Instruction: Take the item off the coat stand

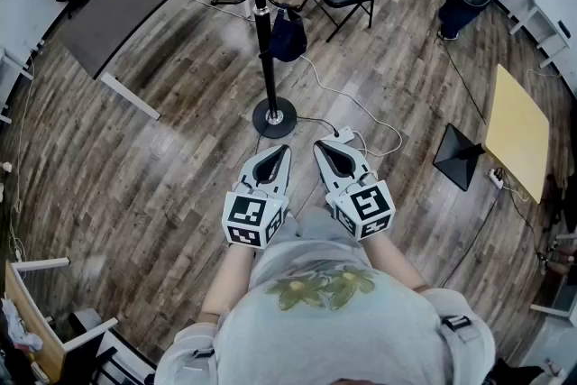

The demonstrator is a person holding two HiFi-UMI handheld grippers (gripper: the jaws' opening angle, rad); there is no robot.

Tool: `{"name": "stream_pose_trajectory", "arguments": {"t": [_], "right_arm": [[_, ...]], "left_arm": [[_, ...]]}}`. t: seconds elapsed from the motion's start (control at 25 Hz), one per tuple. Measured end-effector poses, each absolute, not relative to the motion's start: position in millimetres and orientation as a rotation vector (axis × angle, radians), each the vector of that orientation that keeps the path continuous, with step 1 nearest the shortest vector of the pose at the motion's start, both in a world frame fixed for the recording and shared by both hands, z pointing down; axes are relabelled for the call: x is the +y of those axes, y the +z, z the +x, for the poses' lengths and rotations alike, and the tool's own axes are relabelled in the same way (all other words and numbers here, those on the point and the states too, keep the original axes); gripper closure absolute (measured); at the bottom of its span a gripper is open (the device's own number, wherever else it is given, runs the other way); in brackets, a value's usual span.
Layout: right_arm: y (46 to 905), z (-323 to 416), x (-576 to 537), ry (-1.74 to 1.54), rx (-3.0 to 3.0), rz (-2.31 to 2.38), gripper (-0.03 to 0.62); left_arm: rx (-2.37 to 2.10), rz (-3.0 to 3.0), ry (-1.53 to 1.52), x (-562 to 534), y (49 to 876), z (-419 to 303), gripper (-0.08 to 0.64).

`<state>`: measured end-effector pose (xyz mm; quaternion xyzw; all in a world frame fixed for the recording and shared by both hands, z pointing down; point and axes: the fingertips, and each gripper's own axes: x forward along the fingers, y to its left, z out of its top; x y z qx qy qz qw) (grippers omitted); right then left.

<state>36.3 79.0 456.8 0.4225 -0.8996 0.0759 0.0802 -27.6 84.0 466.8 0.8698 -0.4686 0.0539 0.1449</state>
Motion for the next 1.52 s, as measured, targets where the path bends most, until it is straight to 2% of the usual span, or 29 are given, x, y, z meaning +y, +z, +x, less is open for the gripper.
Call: {"name": "stream_pose_trajectory", "arguments": {"t": [0.56, 1.16, 1.52], "right_arm": [[453.2, 27.2, 71.3, 0.212, -2.750, 1.202, 0.584], [449.9, 21.2, -2.0, 0.176, -2.750, 1.239, 0.583], [444.4, 17.8, -52.6, 0.193, -2.755, 1.238, 0.448]], "left_arm": [[-1.386, 2.500, 0.190, 81.6, 470.8, -35.7, 0.545], [-1.399, 2.512, 0.266, 19.6, 474.3, -52.8, 0.545], [-1.405, 2.528, 0.286, -26.6, 468.9, -56.2, 0.545]]}}
